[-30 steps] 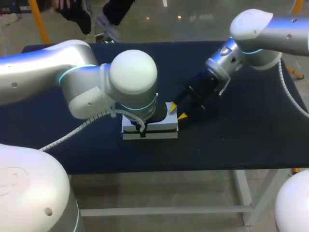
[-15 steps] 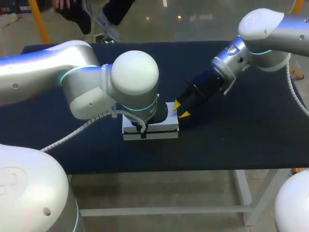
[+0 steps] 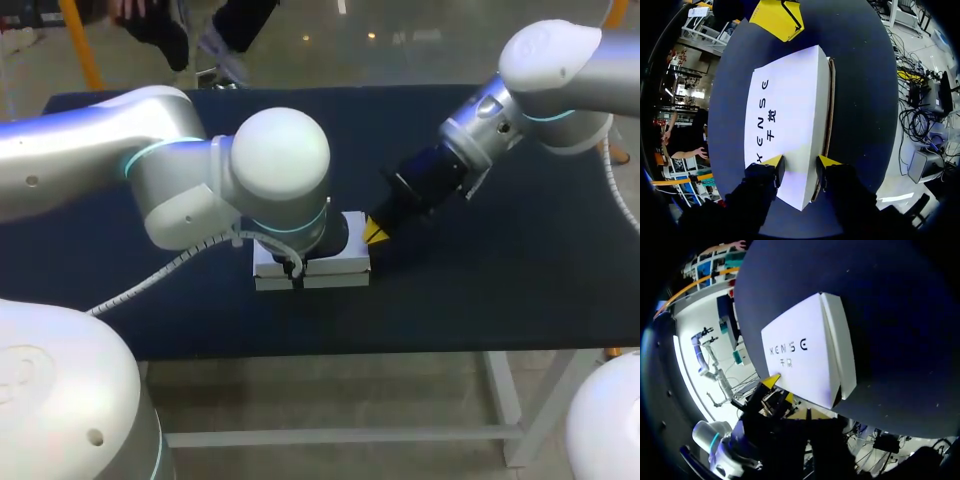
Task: Assemble the packaging by folding the flat box into shape, placing the metal phone stand inside, and closing the box properly
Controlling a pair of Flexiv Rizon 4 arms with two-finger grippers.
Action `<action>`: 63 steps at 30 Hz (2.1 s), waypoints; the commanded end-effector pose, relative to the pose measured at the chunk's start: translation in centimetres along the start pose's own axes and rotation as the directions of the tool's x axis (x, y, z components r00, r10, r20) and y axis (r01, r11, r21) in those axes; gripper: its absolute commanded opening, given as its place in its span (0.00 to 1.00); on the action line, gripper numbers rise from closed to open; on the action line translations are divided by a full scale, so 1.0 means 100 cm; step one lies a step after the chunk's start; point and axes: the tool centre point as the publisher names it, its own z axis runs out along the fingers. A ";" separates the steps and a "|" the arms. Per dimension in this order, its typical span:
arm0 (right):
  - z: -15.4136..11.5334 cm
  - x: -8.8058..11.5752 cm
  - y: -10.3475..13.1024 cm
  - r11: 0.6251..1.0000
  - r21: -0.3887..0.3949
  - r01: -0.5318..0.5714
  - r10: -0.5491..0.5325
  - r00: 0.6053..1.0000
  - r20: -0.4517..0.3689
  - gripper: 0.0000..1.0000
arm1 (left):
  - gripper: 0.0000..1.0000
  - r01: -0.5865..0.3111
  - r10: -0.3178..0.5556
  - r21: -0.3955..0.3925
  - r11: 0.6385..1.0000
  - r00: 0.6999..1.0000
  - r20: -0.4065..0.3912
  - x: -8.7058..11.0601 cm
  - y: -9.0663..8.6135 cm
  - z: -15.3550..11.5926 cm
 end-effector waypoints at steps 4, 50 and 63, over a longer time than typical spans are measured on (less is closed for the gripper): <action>0.013 -0.003 -0.003 1.000 -0.012 0.003 -0.002 1.000 0.016 0.00 | 0.45 0.004 -0.004 -0.009 1.000 1.000 0.007 0.002 -0.001 -0.002; 0.028 -0.022 0.010 0.998 0.015 -0.061 0.061 0.998 0.011 0.00 | 0.45 0.043 -0.043 0.034 0.999 0.999 0.000 0.007 0.023 -0.014; 0.030 -0.020 0.013 0.998 0.021 -0.063 0.063 0.998 0.014 0.00 | 0.00 0.111 -0.110 0.223 0.969 0.994 -0.018 -0.013 0.052 -0.037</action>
